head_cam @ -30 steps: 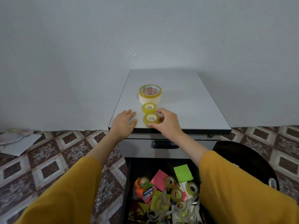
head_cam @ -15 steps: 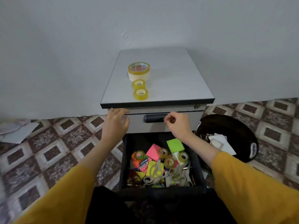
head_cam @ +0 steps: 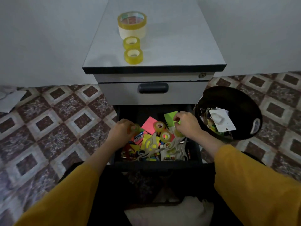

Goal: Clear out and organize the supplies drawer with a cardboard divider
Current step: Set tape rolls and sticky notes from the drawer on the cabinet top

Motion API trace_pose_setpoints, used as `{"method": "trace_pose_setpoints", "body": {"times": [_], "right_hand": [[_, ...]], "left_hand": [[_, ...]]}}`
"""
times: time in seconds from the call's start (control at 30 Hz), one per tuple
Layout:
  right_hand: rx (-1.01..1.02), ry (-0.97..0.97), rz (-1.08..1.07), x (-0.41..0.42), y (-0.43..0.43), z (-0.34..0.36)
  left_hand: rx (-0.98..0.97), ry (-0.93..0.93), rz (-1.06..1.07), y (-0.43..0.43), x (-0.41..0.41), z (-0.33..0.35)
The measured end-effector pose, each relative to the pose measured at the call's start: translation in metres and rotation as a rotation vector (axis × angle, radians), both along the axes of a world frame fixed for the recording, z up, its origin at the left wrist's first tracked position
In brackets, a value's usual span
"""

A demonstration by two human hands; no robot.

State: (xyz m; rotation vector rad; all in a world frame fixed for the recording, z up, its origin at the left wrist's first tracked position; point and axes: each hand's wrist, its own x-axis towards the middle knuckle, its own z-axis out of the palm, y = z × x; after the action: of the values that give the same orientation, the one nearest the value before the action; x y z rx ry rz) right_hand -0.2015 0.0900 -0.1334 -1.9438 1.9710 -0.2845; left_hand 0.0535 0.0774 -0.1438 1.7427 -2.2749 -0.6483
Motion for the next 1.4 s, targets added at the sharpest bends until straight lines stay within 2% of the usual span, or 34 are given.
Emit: {"method": "trace_pose_setpoints", "body": {"times": [0.3, 0.57, 0.8, 1.17, 1.4], "right_hand": [[0.348, 0.256, 0.055, -0.005, -0.02, -0.047], [0.474, 0.39, 0.079, -0.006, -0.028, -0.072], [0.49, 0.448, 0.083, -0.004, -0.026, -0.085], [0.492, 0.405, 0.077, -0.002, -0.022, -0.085], [0.433, 0.268, 0.056, -0.001, -0.013, -0.063]], "left_hand": [[0.245, -0.196, -0.004, -0.039, -0.008, -0.054], [0.29, -0.36, -0.114, -0.065, -0.007, -0.09], [0.374, -0.381, -0.133, -0.068, -0.016, -0.101], [0.308, -0.43, -0.094, -0.06, -0.018, -0.086], [0.259, -0.241, -0.044, -0.05, -0.018, -0.05]]}}
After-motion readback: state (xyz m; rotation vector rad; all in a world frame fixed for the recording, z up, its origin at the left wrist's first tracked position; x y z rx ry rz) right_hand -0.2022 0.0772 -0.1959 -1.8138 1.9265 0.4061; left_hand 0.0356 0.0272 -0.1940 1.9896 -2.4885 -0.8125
